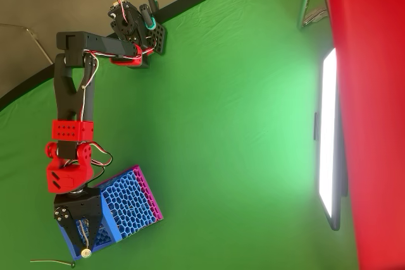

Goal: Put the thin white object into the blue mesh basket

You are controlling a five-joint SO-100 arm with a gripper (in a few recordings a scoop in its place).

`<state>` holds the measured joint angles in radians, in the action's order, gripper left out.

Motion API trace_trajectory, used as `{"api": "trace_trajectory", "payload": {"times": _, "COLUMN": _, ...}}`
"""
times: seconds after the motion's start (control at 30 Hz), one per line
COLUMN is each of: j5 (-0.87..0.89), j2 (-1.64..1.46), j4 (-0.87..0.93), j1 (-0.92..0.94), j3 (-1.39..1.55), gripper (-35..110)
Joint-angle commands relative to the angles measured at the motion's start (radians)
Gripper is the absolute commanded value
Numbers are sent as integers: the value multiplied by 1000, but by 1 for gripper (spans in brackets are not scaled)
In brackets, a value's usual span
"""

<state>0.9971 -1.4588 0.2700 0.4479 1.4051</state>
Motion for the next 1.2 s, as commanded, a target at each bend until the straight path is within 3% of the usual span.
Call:
{"api": "trace_trajectory", "payload": {"times": 0.0, "j5": -14, "j2": -35, "j4": -54, "j1": 17, "j3": 44, "gripper": 8}}
{"api": "trace_trajectory", "payload": {"times": 0.83, "j5": -175, "j2": -299, "j4": -129, "j1": 89, "j3": 373, "gripper": 20}}
{"api": "trace_trajectory", "payload": {"times": 1.17, "j5": -259, "j2": -552, "j4": -129, "j1": 80, "j3": 591, "gripper": 20}}
